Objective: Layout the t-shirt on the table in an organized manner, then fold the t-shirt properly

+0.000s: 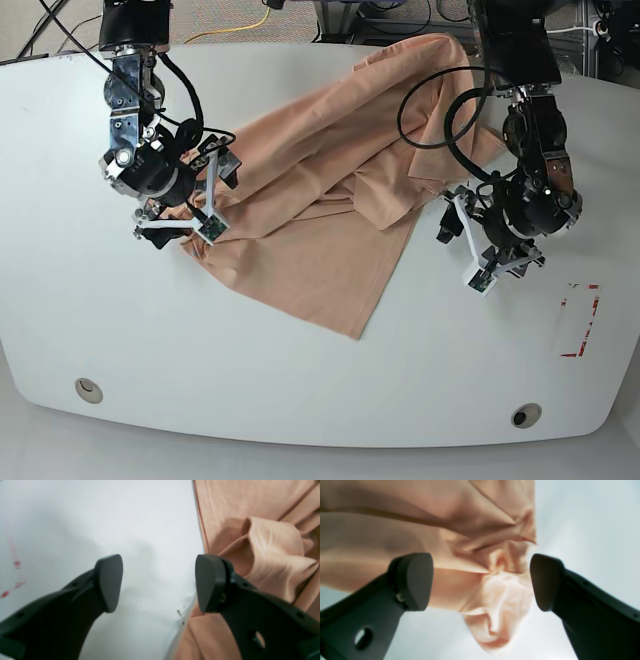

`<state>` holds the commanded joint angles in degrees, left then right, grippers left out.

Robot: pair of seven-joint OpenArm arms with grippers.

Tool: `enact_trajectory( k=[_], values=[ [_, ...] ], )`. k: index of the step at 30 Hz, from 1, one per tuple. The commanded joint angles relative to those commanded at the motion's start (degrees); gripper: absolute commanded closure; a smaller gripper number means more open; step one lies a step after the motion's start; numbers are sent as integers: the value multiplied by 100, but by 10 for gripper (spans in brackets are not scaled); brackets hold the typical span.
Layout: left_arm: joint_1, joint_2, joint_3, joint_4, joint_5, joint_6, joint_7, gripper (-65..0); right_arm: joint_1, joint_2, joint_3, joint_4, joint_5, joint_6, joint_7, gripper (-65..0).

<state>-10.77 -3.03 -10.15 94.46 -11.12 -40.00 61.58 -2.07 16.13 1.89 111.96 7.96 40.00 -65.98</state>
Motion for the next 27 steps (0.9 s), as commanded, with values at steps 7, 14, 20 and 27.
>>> enact_trajectory(
  k=[7,14,20,27],
  values=[
    [-149,88,492,-695,0,0,-668,-428,-211,-167,79,53,9,0,18,-539],
    [-571,290,835,-1407,-9,365,-949,-428,-299,-352,334,62,9,0,18,-539],
    [-949,404,853,-1987,0,1156,-1336,-428,-316,-352,360,62,9,0,18,-539],
    [-1512,404,862,-3156,0,1613,-1697,-428,-316,-343,360,62,9,0,18,-539]
  ],
)
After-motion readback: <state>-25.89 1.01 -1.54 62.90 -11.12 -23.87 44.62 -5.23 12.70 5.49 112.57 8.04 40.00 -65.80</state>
